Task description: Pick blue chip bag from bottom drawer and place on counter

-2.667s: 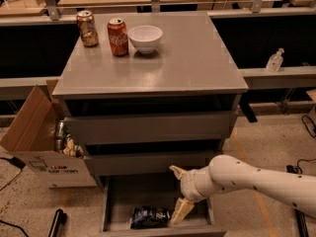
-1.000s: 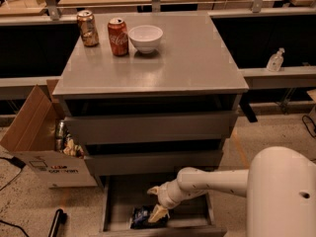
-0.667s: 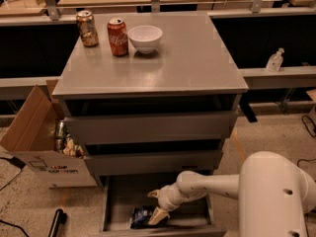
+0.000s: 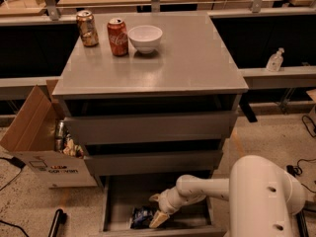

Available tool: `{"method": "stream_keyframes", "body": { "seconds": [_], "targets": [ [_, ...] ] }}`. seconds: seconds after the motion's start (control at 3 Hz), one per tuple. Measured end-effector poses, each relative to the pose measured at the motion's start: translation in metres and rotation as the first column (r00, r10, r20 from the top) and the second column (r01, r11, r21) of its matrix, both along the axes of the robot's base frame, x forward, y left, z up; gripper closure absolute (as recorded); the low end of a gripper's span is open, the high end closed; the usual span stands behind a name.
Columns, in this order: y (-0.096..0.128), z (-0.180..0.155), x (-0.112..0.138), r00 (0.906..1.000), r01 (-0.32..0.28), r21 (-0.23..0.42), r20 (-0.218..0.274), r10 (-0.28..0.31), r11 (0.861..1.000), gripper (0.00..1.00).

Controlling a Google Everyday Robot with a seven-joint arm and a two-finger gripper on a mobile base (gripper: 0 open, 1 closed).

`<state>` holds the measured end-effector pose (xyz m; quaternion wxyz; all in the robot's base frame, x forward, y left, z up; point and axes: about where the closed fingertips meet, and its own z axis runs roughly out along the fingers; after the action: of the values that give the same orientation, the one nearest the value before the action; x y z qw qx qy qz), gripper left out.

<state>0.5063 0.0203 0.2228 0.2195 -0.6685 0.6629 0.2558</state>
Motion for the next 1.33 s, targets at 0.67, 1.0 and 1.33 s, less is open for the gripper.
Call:
{"method": "stream_keyframes", "body": {
  "seconds": [0.67, 1.0, 1.33],
  "targets": [
    [-0.011, -0.033, -0.003, 0.9992, 0.020, -0.020, -0.033, -0.020, 1.000, 0.66],
    [-0.014, -0.043, -0.005, 0.9988, 0.021, -0.029, -0.043, -0.022, 0.999, 0.88],
    [-0.010, -0.028, 0.000, 0.9949, 0.087, 0.186, -0.066, -0.075, 0.979, 1.00]
  ]
}}
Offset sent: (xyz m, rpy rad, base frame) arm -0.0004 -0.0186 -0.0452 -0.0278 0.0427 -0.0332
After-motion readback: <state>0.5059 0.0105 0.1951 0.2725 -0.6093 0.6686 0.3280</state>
